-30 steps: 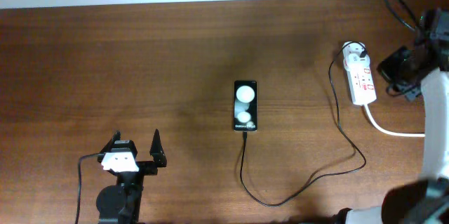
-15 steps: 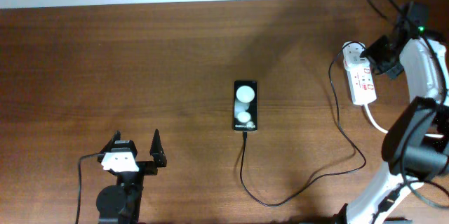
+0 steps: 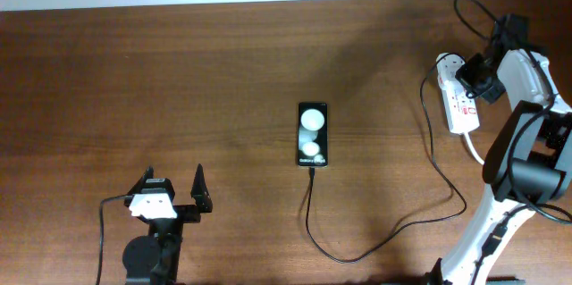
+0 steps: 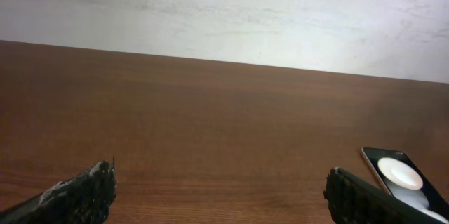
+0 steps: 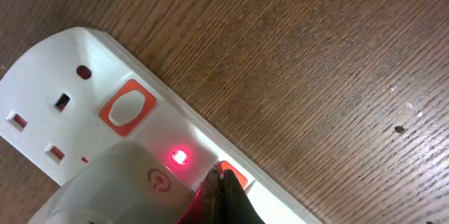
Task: Plug charger to phone and switch on socket
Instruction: 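Press the red switch on the power strip with the right gripper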
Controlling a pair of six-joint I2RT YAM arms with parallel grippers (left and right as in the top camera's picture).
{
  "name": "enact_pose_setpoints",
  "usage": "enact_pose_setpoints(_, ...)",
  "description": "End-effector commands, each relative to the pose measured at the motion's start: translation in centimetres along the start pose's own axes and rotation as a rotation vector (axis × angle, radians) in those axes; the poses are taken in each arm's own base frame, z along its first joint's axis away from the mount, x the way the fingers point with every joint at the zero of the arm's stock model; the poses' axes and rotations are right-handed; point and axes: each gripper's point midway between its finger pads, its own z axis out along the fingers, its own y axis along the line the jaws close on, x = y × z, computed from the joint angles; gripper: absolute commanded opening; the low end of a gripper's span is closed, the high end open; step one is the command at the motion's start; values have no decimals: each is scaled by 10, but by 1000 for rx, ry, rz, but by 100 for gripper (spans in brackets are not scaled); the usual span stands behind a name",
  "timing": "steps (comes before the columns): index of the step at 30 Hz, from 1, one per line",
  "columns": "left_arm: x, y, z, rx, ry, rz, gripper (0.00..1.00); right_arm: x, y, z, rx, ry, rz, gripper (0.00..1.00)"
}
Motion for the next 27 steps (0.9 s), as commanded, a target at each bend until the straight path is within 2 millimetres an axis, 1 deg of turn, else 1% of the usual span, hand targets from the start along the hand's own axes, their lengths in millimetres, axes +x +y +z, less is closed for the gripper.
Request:
enact_pose_setpoints(1, 3, -2, 0, 11, 7, 16, 99, 59, 23, 36, -47, 190, -81, 4)
enact_pose_setpoints(2, 3, -2, 0, 11, 7, 16, 99, 62, 20, 36, -39, 202, -79, 4)
enact_pose_setpoints(4, 3, -2, 0, 11, 7, 16, 99, 63, 7, 35, 21, 207, -79, 4)
enact_pose_setpoints(5, 3, -2, 0, 11, 7, 16, 99, 62, -11, 30, 94, 204, -72, 4)
enact_pose_setpoints(6, 3, -2, 0, 11, 7, 16, 99, 56, -27, 21, 146, 194, -50, 4)
enact_pose_setpoints(7, 3, -2, 0, 11, 7, 16, 99, 50, -34, 10, 146, 188, -21, 4)
enact_pose_setpoints(8, 3, -2, 0, 11, 7, 16, 99, 41, -45, -8, 145, 174, 20, 4)
enact_pose_setpoints(10, 3, -2, 0, 11, 7, 16, 99, 29, -54, -39, 126, 141, 54, 4)
enact_pose_setpoints(11, 3, -2, 0, 11, 7, 16, 99, 25, -53, -65, 97, 113, 63, 4)
enact_pose_setpoints(12, 3, -2, 0, 11, 7, 16, 99, 23, -49, -82, 65, 96, 64, 4)
enact_pose_setpoints(13, 3, -2, 0, 11, 7, 16, 99, 26, -40, -111, 10, 78, 60, 4)
enact_pose_setpoints(15, 3, -2, 0, 10, 7, 16, 99, 36, -30, -174, -54, 10, 31, 4)
enact_pose_setpoints(16, 3, -2, 0, 11, 7, 16, 99, 42, -26, -195, -80, -14, 17, 4)
enact_pose_setpoints(17, 3, -2, 0, 11, 7, 16, 99, 48, -23, -212, -104, -26, 1, 4)
enact_pose_setpoints(18, 3, -2, 0, 11, 7, 16, 99, 66, -15, -243, -146, -47, -35, 4)
enact_pose_setpoints(19, 3, -2, 0, 11, 7, 16, 99, 81, -10, -262, -171, -59, -71, 4)
enact_pose_setpoints(20, 3, -2, 0, 11, 7, 16, 99, 102, -4, -281, -198, -55, -126, 4)
enact_pose_setpoints(22, 3, -2, 0, 10, 7, 16, 99, 137, 2, -314, -246, -72, -284, 4)
enact_pose_setpoints(24, 3, -2, 0, 11, 7, 16, 99, 158, -2, -338, -279, -108, -388, 5)
enact_pose_setpoints(25, 3, -2, 0, 11, 7, 16, 99, 167, -10, -346, -283, -109, -405, 66)
enact_pose_setpoints(26, 3, -2, 0, 11, 7, 16, 99, 177, -20, -350, -269, -89, -406, 99)
enact_pose_setpoints(27, 3, -2, 0, 11, 7, 16, 99, 183, -26, -349, -253, -63, -406, 99)
